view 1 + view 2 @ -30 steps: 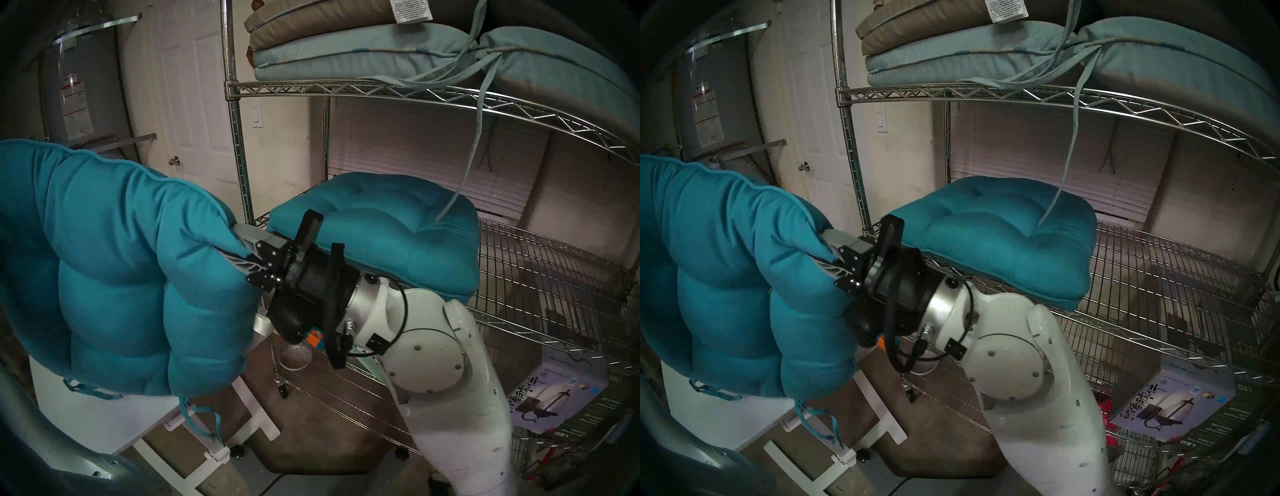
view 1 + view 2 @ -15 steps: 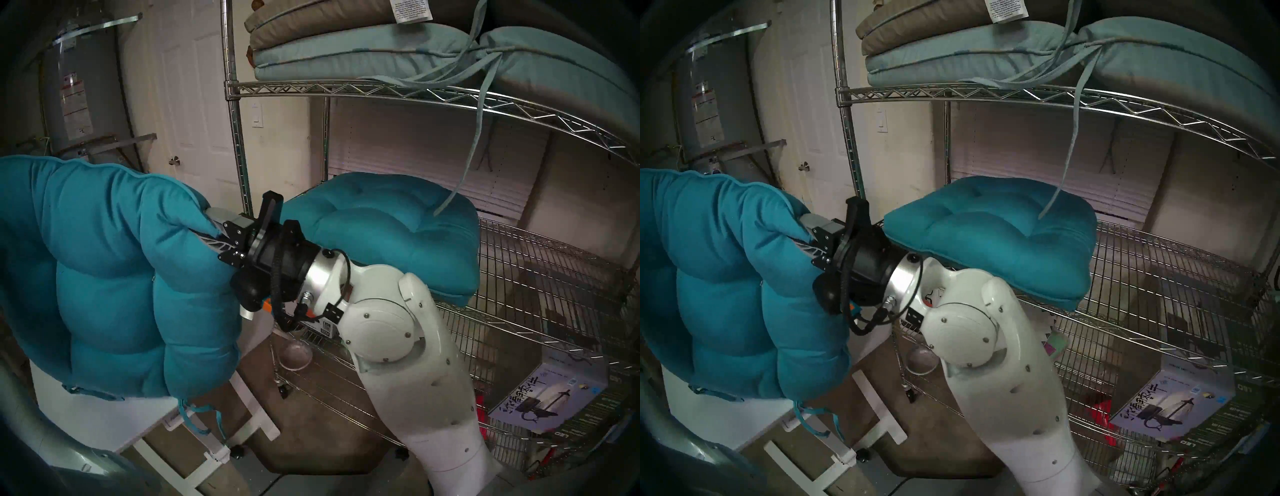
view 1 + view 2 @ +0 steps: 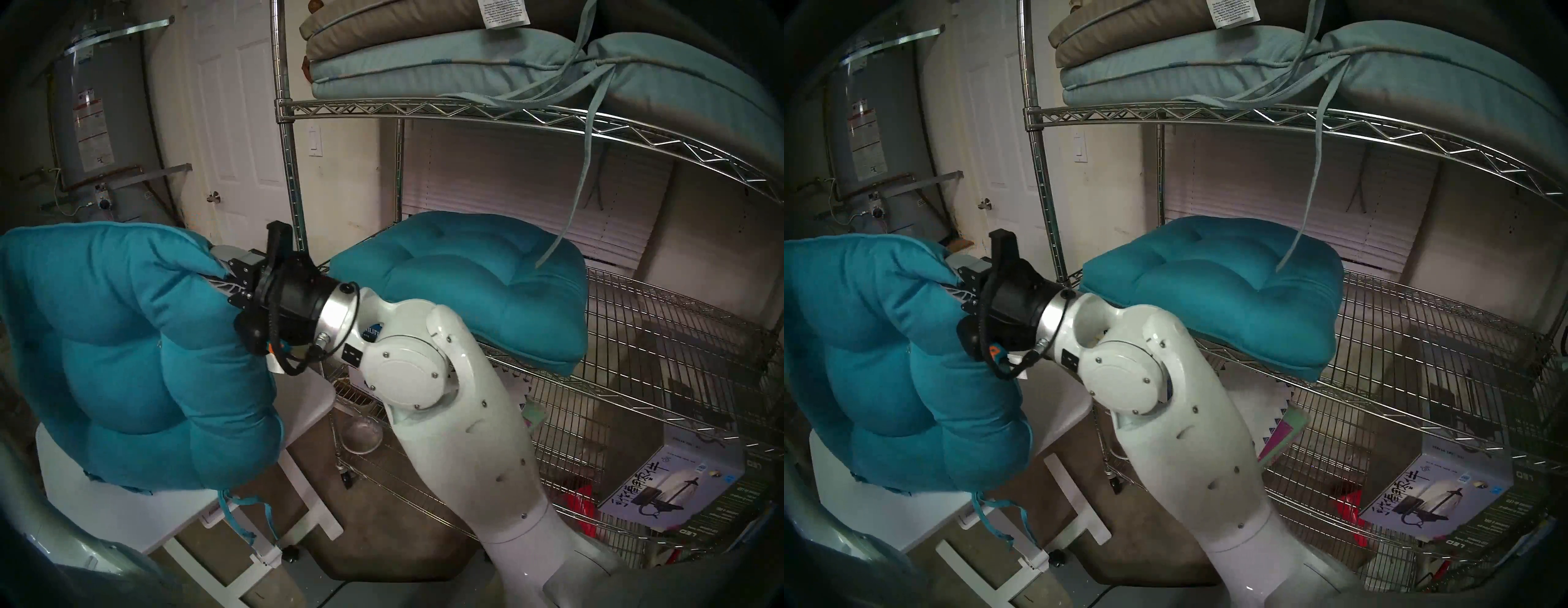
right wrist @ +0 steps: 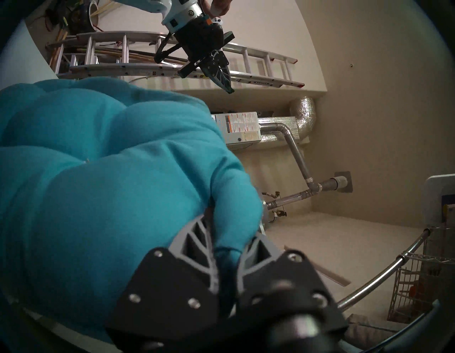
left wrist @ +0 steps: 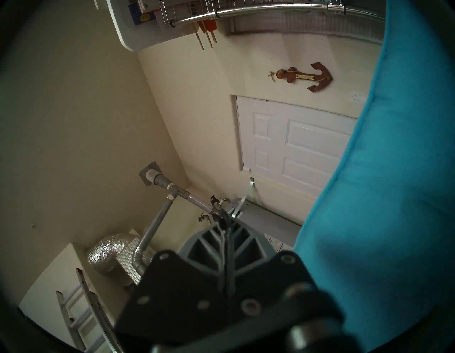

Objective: Take cushion off the shelf

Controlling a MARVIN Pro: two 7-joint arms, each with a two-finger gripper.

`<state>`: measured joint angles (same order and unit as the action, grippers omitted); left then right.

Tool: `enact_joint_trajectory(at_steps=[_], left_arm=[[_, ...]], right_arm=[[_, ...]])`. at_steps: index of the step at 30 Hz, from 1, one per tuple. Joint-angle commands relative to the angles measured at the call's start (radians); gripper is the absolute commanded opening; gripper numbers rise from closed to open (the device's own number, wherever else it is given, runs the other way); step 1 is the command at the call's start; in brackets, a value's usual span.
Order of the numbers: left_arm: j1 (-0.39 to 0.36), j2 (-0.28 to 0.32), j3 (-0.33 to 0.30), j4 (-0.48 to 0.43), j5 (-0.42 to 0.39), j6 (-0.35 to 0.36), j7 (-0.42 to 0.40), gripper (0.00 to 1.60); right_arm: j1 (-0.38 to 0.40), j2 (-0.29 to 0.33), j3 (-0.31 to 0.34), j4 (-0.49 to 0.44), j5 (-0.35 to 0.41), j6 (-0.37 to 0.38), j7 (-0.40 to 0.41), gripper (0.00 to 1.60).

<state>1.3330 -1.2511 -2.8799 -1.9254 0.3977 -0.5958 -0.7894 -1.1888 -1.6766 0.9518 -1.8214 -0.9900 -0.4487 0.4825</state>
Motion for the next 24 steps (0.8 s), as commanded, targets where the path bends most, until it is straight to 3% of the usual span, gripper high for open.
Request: enact_joint_trajectory(at_steps=[1, 7, 14, 24], left_arm=[[-0.021, 0.066, 0.000, 0.024, 0.018, -0.020, 0.017, 0.00], [-0.036, 0.086, 0.001, 0.056, 0.043, -0.044, 0.026, 0.00], [-0.054, 0.099, 0.021, 0.088, 0.073, -0.079, 0.042, 0.00], [-0.067, 0.077, 0.025, 0.111, 0.113, -0.134, 0.072, 0.00]], right_arm=[[0.124, -0.116, -0.028, 0.101, -0.023, -0.002, -0.013, 0.00], [0.163, -0.145, -0.035, 0.179, -0.046, -0.012, -0.043, 0.00], [0.266, -0.205, -0.040, 0.350, -0.068, -0.052, -0.065, 0.00], [0.277, -0.211, -0.081, 0.529, -0.076, -0.172, -0.175, 0.00]])
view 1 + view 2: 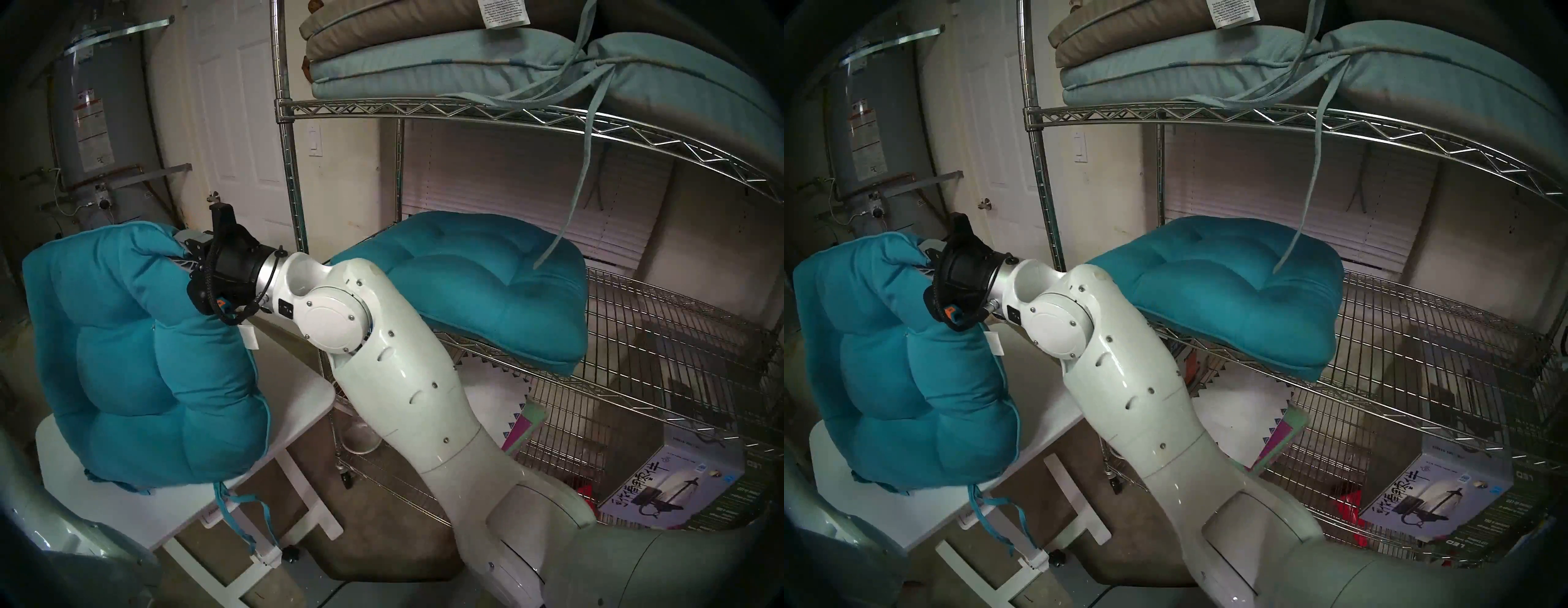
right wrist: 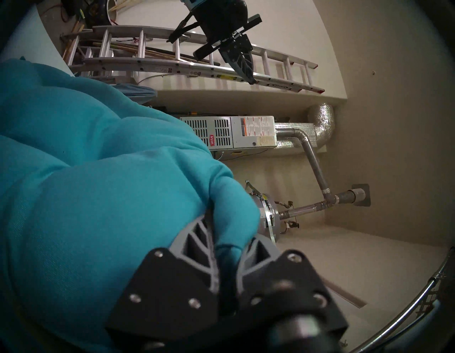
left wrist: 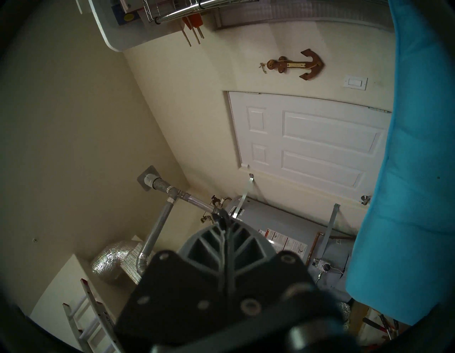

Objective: Take cushion off the shelf

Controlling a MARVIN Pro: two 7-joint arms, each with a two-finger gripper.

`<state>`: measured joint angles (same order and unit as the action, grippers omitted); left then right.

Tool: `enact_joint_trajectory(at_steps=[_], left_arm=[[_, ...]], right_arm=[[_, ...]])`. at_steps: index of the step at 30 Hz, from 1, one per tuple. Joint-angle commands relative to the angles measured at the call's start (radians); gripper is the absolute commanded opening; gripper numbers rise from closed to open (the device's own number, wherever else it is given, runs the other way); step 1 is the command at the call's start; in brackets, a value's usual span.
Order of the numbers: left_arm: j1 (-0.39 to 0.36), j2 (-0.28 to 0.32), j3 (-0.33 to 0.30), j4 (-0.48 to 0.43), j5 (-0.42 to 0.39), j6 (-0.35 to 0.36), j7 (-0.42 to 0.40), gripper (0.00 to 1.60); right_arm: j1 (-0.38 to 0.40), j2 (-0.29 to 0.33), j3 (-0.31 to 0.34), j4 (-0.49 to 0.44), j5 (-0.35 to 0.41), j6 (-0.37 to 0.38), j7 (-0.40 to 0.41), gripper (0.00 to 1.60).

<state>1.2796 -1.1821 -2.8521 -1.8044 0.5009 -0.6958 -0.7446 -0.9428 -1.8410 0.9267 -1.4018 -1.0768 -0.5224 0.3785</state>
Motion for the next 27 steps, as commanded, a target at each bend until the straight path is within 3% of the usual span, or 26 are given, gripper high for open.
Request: enact_joint_trajectory(at_steps=[1, 14, 21, 27], left_arm=[[-0.013, 0.004, -0.004, -0.009, 0.012, -0.039, 0.030, 0.00], [0.001, -0.048, -0.028, -0.039, 0.013, -0.072, 0.029, 0.00], [0.015, -0.064, -0.028, -0.057, -0.006, -0.079, 0.021, 0.00], [0.039, -0.081, -0.028, -0.068, -0.038, -0.069, 0.007, 0.00]], right_arm=[[0.029, -0.046, -0.062, 0.120, 0.006, -0.109, -0.085, 0.00], [-0.034, -0.010, -0.156, 0.181, -0.021, -0.175, -0.204, 0.00], [-0.055, 0.002, -0.169, 0.200, -0.047, -0.181, -0.244, 0.00], [-0.023, -0.020, -0.161, 0.306, -0.084, -0.179, -0.322, 0.00]])
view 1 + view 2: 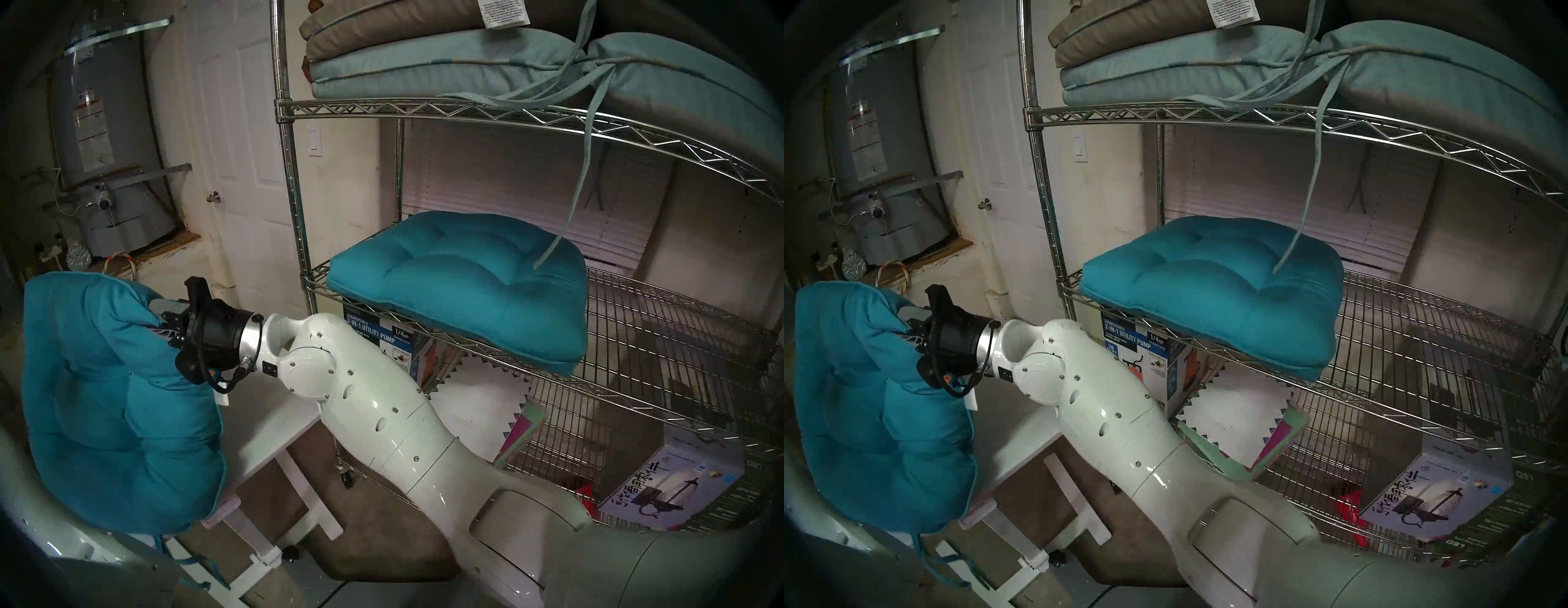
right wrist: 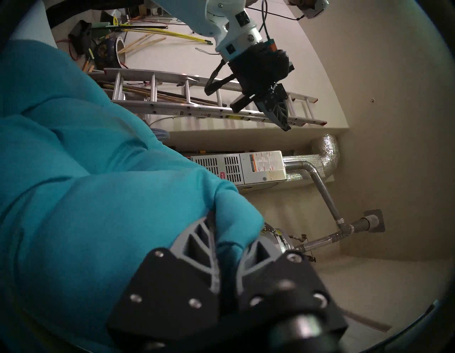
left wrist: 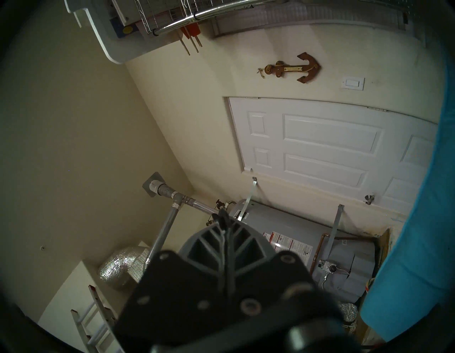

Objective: Take cushion off the shelf

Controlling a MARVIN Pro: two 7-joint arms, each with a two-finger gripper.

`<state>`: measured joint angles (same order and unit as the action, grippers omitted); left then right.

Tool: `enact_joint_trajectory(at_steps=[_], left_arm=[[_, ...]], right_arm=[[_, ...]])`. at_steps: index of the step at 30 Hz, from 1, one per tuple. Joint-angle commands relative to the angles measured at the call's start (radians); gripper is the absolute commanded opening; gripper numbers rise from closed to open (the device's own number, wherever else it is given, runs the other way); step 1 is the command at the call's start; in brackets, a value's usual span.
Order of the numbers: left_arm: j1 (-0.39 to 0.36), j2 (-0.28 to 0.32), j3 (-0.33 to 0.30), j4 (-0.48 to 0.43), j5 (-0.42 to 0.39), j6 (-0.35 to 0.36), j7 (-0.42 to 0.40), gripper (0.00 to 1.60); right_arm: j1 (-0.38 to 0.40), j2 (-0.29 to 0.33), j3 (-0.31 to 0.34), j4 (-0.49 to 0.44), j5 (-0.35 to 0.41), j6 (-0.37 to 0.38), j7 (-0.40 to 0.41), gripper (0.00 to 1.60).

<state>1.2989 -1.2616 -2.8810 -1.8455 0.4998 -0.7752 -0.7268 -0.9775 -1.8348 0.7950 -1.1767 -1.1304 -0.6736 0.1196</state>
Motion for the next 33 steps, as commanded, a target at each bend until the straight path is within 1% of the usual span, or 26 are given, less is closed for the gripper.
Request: enact_joint_trajectory(at_steps=[1, 2, 3, 6, 10, 11, 13, 14, 17, 18, 19, 20, 22, 23, 26, 27, 28, 31, 32, 33], left_arm=[[0.020, -0.002, 0.001, -0.027, -0.037, 0.010, -0.010, 0.00], [0.022, -0.003, 0.001, -0.027, -0.039, 0.009, -0.010, 0.00], [0.027, -0.009, 0.001, -0.030, -0.043, 0.007, -0.010, 0.00], [0.034, -0.020, 0.001, -0.035, -0.047, 0.002, -0.010, 0.00], [0.046, -0.031, 0.001, -0.035, -0.049, -0.001, -0.010, 0.00], [0.046, -0.031, 0.001, -0.035, -0.049, -0.001, -0.010, 0.00], [0.054, -0.034, 0.001, -0.032, -0.050, -0.001, -0.005, 0.00], [0.064, -0.036, 0.001, -0.028, -0.052, -0.001, -0.001, 0.00], [0.080, -0.039, 0.001, -0.030, -0.058, 0.002, 0.006, 0.00], [0.080, -0.039, 0.001, -0.030, -0.058, 0.002, 0.006, 0.00], [0.088, -0.042, 0.001, -0.031, -0.061, 0.003, 0.009, 0.00], [0.102, -0.046, 0.001, -0.032, -0.066, 0.004, 0.016, 0.00], [0.114, -0.050, 0.001, -0.032, -0.073, 0.007, 0.021, 0.00], [0.114, -0.050, 0.001, -0.032, -0.073, 0.007, 0.021, 0.00], [0.132, -0.058, 0.001, -0.036, -0.081, 0.006, 0.030, 0.00], [0.132, -0.058, 0.001, -0.036, -0.081, 0.006, 0.030, 0.00], [0.141, -0.064, 0.001, -0.041, -0.087, 0.005, 0.033, 0.00], [0.151, -0.074, 0.001, -0.047, -0.094, 0.003, 0.035, 0.00], [0.152, -0.076, 0.001, -0.049, -0.096, 0.002, 0.035, 0.00], [0.154, -0.080, 0.001, -0.052, -0.098, 0.002, 0.034, 0.00]], right_arm=[[0.012, -0.026, -0.030, 0.081, -0.030, -0.027, -0.063, 0.00], [0.023, -0.034, -0.026, 0.106, -0.036, -0.027, -0.077, 0.00], [0.048, -0.047, -0.018, 0.154, -0.045, -0.025, -0.099, 0.00], [0.081, -0.067, -0.002, 0.218, -0.050, -0.014, -0.111, 0.00], [0.123, -0.085, 0.013, 0.289, -0.061, 0.006, -0.118, 0.00], [0.123, -0.085, 0.013, 0.289, -0.061, 0.006, -0.118, 0.00], [0.143, -0.091, 0.022, 0.319, -0.065, 0.010, -0.119, 0.00], [0.163, -0.096, 0.028, 0.359, -0.072, 0.014, -0.123, 0.00], [0.182, -0.101, 0.041, 0.413, -0.084, 0.016, -0.135, 0.00], [0.182, -0.101, 0.041, 0.413, -0.084, 0.016, -0.135, 0.00], [0.191, -0.103, 0.041, 0.439, -0.086, 0.016, -0.143, 0.00], [0.202, -0.104, 0.041, 0.484, -0.098, 0.014, -0.159, 0.00], [0.210, -0.105, 0.042, 0.530, -0.109, 0.013, -0.182, 0.00], [0.210, -0.105, 0.042, 0.530, -0.109, 0.013, -0.182, 0.00], [0.223, -0.103, 0.039, 0.596, -0.128, 0.007, -0.227, 0.00], [0.223, -0.103, 0.039, 0.596, -0.128, 0.007, -0.227, 0.00], [0.230, -0.100, 0.035, 0.639, -0.142, 0.004, -0.257, 0.00], [0.240, -0.098, 0.029, 0.694, -0.161, 0.001, -0.301, 0.00], [0.241, -0.097, 0.032, 0.701, -0.162, -0.002, -0.297, 0.00], [0.245, -0.096, 0.025, 0.724, -0.171, -0.002, -0.329, 0.00]])
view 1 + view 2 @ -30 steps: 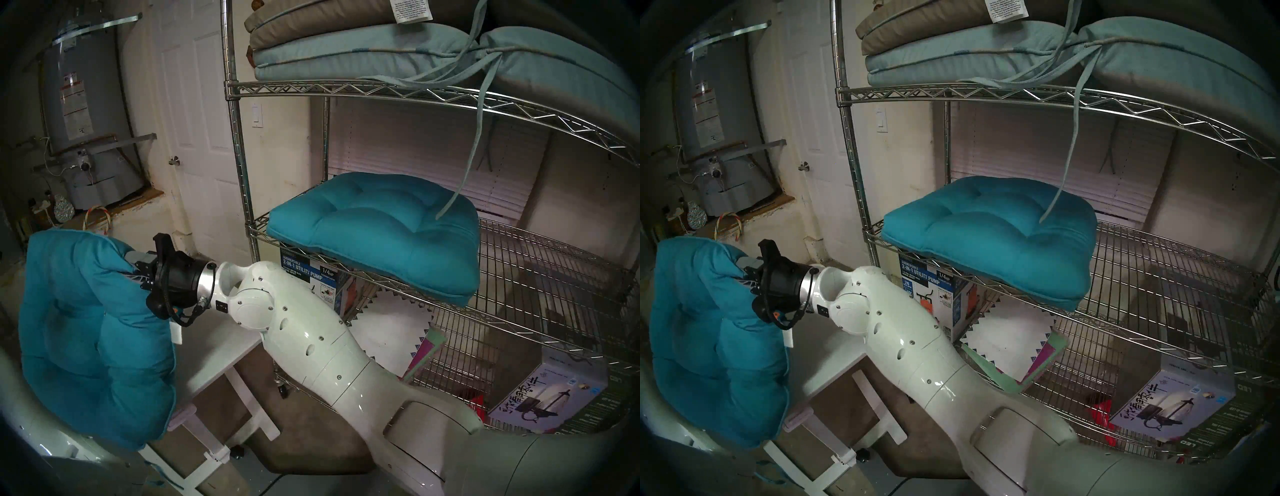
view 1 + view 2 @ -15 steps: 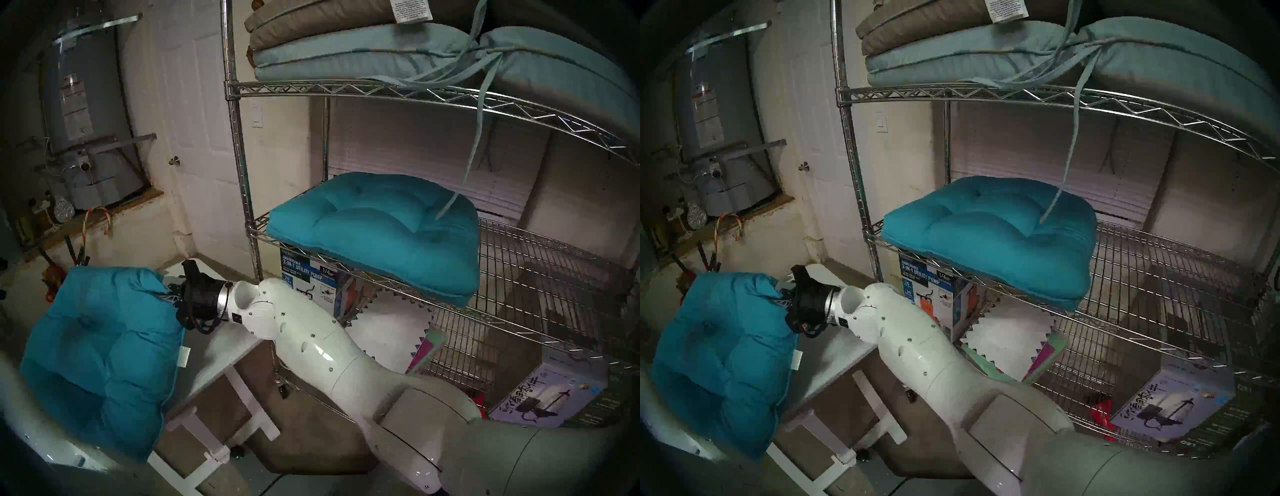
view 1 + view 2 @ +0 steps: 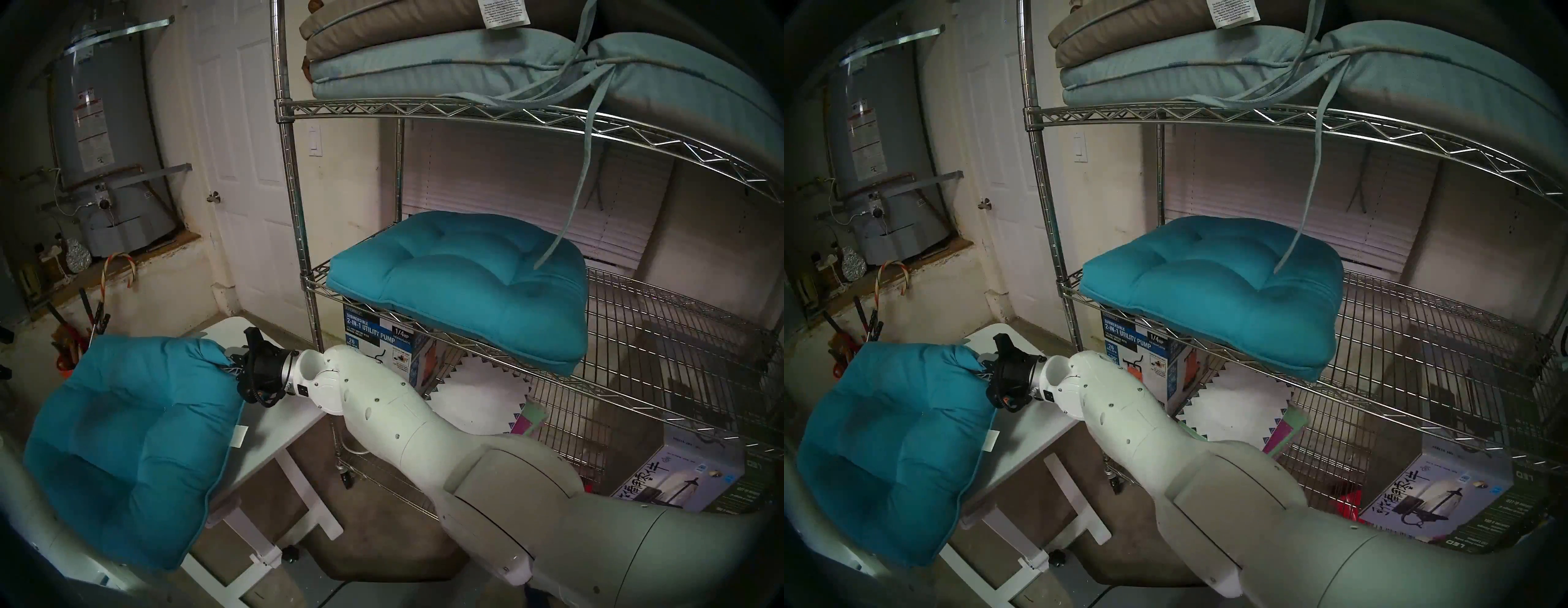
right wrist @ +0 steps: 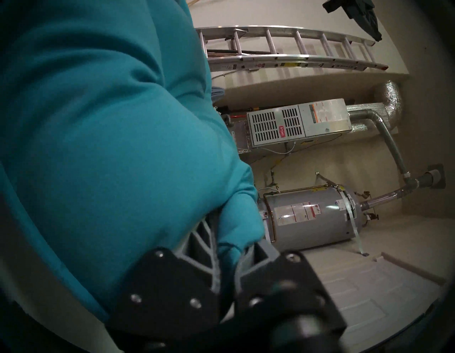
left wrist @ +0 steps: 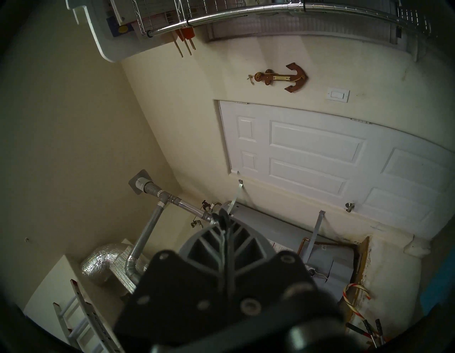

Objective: Take cushion off the shelf

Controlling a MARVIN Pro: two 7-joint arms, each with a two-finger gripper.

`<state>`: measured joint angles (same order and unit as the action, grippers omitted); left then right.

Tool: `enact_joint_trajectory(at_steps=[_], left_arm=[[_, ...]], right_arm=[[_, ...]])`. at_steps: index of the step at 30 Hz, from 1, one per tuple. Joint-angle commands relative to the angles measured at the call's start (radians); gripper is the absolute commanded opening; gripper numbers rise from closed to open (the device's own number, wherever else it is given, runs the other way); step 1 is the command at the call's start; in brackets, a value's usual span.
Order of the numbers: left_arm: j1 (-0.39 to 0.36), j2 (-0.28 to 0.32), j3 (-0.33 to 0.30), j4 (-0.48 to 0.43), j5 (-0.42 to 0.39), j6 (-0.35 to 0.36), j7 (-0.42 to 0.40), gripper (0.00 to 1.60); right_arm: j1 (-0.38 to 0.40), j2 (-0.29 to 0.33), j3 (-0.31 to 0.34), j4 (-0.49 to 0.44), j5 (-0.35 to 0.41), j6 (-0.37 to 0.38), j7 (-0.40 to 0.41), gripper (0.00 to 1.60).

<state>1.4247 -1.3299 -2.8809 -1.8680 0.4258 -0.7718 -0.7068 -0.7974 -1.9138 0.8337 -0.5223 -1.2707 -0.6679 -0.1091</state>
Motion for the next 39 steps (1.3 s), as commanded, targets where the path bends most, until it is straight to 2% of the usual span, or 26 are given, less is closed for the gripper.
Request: enact_joint_trajectory(at_steps=[1, 3, 11, 12, 14, 15, 16, 17, 18, 24, 39], left_arm=[[0.028, -0.011, 0.001, -0.029, -0.024, -0.002, 0.014, 0.00], [0.028, -0.023, 0.001, -0.036, -0.033, -0.001, 0.009, 0.00], [0.038, -0.043, 0.001, -0.055, -0.041, 0.002, 0.010, 0.00], [0.038, -0.045, 0.001, -0.055, -0.040, 0.002, 0.010, 0.00], [0.039, -0.050, 0.001, -0.057, -0.039, 0.003, 0.011, 0.00], [0.039, -0.053, 0.001, -0.059, -0.037, 0.004, 0.011, 0.05], [0.034, -0.060, 0.001, -0.062, -0.032, 0.009, 0.016, 0.24], [0.034, -0.060, 0.001, -0.062, -0.032, 0.009, 0.016, 0.24], [0.034, -0.061, 0.001, -0.063, -0.032, 0.009, 0.016, 0.68], [0.035, -0.063, 0.001, -0.067, -0.029, 0.014, 0.019, 0.68], [0.037, -0.063, 0.001, -0.068, -0.028, 0.017, 0.023, 0.68]], right_arm=[[0.065, -0.017, -0.013, 0.069, -0.030, -0.008, -0.100, 0.00], [0.076, -0.020, -0.019, 0.118, -0.045, -0.009, -0.142, 0.00], [0.097, -0.025, -0.033, 0.205, -0.070, -0.014, -0.235, 0.00], [0.098, -0.025, -0.036, 0.211, -0.075, -0.013, -0.247, 0.19], [0.099, -0.024, -0.039, 0.218, -0.081, -0.018, -0.273, 1.10], [0.099, -0.023, -0.041, 0.215, -0.083, -0.021, -0.280, 1.60], [0.099, -0.021, -0.046, 0.212, -0.089, -0.023, -0.292, 1.60], [0.099, -0.021, -0.046, 0.212, -0.089, -0.023, -0.292, 1.60], [0.098, -0.019, -0.049, 0.208, -0.092, -0.031, -0.304, 1.60], [0.112, -0.031, -0.064, 0.254, -0.121, -0.031, -0.375, 1.60], [0.136, -0.053, -0.064, 0.314, -0.147, -0.035, -0.426, 1.60]])
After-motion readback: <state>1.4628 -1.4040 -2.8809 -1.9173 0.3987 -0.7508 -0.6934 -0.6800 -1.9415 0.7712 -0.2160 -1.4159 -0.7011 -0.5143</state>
